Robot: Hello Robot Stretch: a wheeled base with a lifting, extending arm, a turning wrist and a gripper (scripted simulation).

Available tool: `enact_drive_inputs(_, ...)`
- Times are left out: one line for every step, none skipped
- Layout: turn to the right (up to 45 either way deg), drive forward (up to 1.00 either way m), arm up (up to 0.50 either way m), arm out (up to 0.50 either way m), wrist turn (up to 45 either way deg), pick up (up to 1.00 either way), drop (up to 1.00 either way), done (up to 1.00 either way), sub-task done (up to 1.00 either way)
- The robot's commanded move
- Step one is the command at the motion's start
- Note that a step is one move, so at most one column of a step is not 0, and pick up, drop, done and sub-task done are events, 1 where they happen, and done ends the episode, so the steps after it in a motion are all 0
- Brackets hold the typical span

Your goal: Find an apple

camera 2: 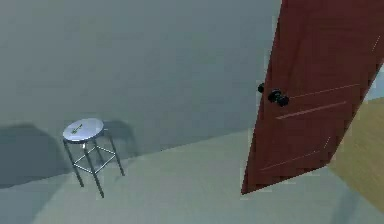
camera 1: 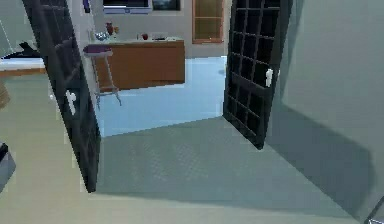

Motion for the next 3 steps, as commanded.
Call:
enact_drive_inputs(0.0,1.00,0.00,0.00,0.0,0.00,0.00,0.00,0.00)
enact_drive_inputs(0.0,0.35,0.00,0.00,0.0,0.00,0.00,0.00,0.00)
enact_drive_inputs(-9.0,0.00,0.00,0.00,0.0,0.00,0.00,0.00,0.00)
